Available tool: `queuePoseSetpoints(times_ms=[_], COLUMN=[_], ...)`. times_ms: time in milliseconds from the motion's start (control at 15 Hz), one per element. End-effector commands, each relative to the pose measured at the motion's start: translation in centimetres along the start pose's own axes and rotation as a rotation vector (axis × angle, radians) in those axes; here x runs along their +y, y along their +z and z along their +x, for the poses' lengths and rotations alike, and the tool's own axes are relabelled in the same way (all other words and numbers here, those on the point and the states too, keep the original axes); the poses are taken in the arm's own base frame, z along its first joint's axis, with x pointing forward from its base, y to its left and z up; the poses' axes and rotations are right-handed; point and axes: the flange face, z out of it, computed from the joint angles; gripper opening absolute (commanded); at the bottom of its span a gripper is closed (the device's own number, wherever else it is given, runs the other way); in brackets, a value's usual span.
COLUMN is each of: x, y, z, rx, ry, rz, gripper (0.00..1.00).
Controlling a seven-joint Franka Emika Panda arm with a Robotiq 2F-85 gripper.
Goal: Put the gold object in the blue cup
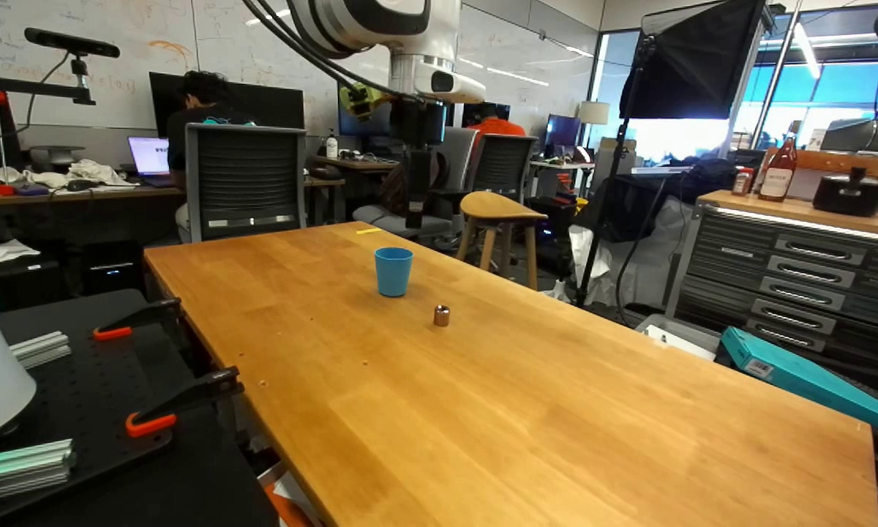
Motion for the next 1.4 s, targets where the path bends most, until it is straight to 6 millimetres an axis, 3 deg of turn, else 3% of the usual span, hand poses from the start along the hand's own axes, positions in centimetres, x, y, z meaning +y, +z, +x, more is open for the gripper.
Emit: queuePoseSetpoints(times_ms=[0,400,733,1333], x=[-0.4,-3.0,-4.0,-5.2], y=[0.9,4.5,7.8,15.0], z=[0.5,3.0,5.7,5.6], rx=[-0.034,-0.009,-0.018,-0.008], ry=[0.017,0.076,0.134,0.176], rz=[-0.013,-0.018,-0.046,-0.092], gripper=[1.0,1.0,1.0,1.0])
